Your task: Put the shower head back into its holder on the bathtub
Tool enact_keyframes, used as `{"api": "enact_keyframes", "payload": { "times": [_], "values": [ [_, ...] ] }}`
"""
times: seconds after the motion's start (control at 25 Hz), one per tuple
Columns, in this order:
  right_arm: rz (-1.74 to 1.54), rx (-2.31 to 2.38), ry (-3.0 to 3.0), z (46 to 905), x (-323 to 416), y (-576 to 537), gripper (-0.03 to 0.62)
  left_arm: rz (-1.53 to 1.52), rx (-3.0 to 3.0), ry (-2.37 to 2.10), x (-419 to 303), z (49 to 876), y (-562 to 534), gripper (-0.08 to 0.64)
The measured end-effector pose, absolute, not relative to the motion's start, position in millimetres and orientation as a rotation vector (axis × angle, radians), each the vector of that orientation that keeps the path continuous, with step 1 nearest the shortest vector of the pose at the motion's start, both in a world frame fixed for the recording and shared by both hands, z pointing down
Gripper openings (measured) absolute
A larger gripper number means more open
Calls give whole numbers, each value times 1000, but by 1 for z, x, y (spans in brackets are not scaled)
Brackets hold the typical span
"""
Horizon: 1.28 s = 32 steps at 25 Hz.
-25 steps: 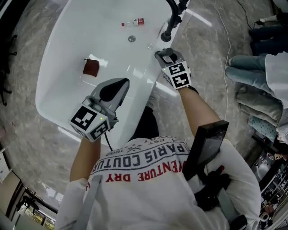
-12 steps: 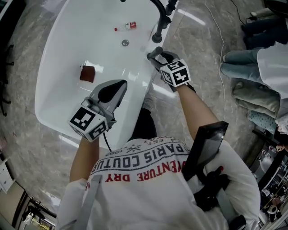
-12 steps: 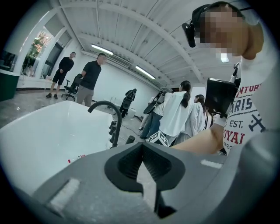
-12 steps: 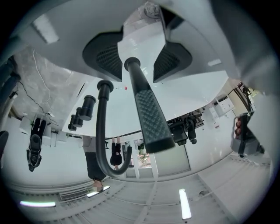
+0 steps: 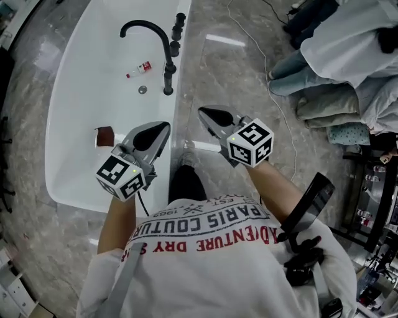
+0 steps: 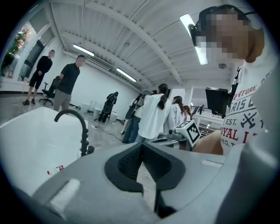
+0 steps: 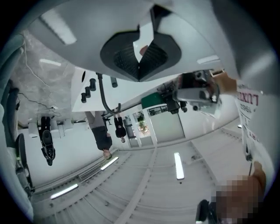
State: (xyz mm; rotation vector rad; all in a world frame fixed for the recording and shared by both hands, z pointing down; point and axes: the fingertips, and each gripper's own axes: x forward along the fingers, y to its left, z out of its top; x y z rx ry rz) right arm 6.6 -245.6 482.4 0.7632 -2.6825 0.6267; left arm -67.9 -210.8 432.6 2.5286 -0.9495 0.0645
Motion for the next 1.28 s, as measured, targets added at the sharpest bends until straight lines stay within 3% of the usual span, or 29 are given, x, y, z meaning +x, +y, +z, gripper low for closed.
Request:
{"api": "enact_keyframes", "payload": {
  "times": [0.52, 1.04, 1.28],
  "values": [
    [451, 655, -2881, 373, 67, -12, 0, 136, 2687, -883, 26, 368, -9, 2],
    [453, 658, -2928, 327, 62, 112, 0, 154, 2741, -945, 20, 315, 113, 2],
    [502, 698, -2963, 310, 32, 197, 0, 156, 2762, -942, -17, 301, 196, 2]
  ]
}}
